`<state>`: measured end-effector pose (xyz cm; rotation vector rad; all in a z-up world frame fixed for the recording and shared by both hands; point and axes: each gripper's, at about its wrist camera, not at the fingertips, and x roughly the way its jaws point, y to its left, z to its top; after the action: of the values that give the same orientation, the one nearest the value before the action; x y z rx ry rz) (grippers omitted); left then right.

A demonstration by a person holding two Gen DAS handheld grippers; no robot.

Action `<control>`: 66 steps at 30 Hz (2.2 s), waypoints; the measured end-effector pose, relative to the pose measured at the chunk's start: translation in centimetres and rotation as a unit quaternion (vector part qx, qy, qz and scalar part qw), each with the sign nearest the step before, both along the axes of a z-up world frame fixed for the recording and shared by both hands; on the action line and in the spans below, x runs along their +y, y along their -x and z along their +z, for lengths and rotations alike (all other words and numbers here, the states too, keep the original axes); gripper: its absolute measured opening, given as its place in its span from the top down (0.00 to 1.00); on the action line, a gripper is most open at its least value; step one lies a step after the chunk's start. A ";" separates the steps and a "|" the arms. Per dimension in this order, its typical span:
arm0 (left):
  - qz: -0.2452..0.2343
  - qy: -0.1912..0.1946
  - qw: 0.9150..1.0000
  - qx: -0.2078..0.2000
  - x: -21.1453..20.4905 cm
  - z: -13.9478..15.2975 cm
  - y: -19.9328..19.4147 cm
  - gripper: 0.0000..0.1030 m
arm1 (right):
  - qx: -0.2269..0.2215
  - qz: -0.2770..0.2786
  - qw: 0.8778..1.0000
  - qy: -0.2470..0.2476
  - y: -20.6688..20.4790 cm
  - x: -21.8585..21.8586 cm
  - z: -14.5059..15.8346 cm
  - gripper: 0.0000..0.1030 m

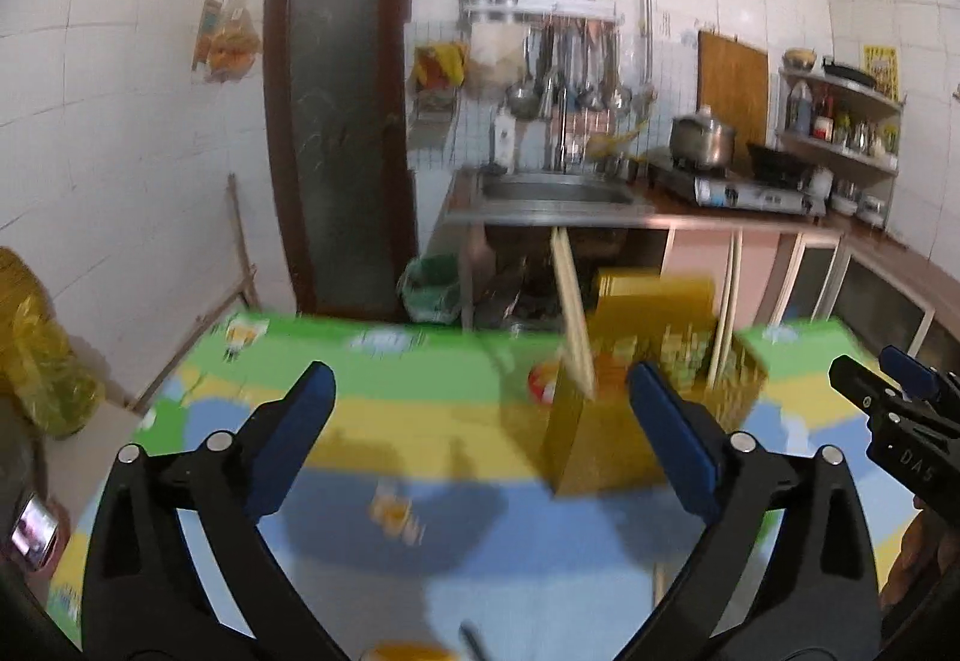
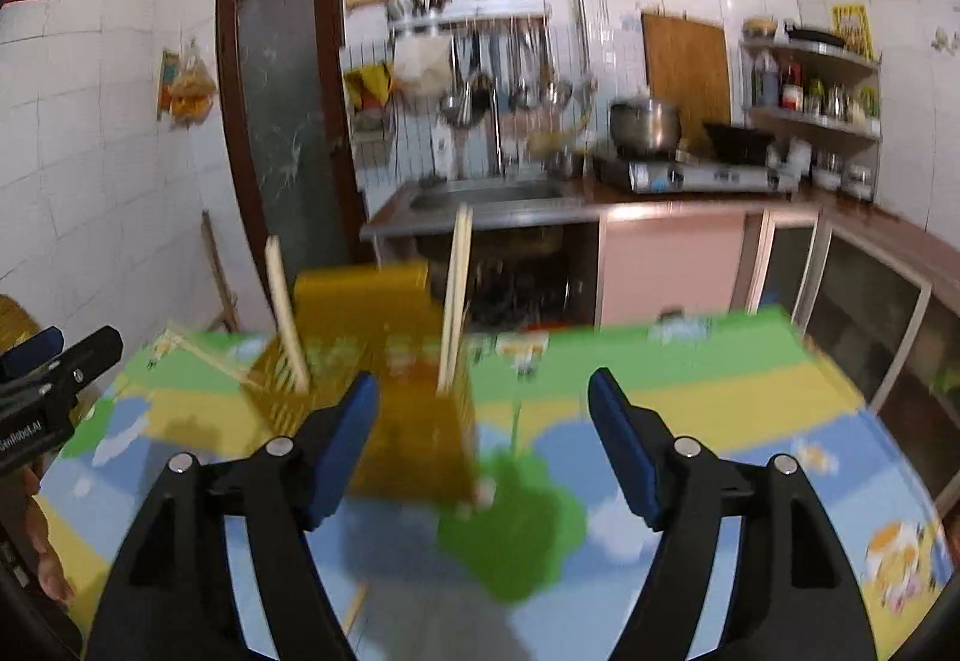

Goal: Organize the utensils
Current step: 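Move both open tools back down to the remaining cutlery, then close the left tool on the black-handled knife while the right tool grasps the metal spoon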

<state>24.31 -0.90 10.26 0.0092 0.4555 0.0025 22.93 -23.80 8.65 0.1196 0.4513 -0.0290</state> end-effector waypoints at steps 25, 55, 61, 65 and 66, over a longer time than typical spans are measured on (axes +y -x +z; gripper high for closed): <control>0.014 -0.003 0.985 0.173 1.8 -13.3 2.2 0.05 | 0.167 0.047 0.984 0.028 2.8 6.7 -12.5 0.31; 0.038 -0.024 0.970 0.240 1.8 -16.3 0.9 0.05 | 0.196 0.030 0.979 0.045 2.9 7.4 -13.3 0.30; 0.042 -0.020 0.969 0.241 1.7 -16.4 0.9 0.05 | 0.208 0.015 0.977 0.042 2.9 7.4 -13.4 0.34; 0.039 -0.015 0.969 0.244 1.6 -16.3 1.0 0.05 | 0.216 0.016 0.975 0.051 2.8 8.3 -13.7 0.46; 0.040 -0.012 0.969 0.245 1.6 -16.3 1.0 0.05 | 0.215 0.016 0.975 0.053 2.8 8.6 -13.7 0.51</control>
<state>23.29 0.75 -6.07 0.0155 0.9507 0.0874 20.09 -15.18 -5.04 -0.0015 0.8838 -0.0478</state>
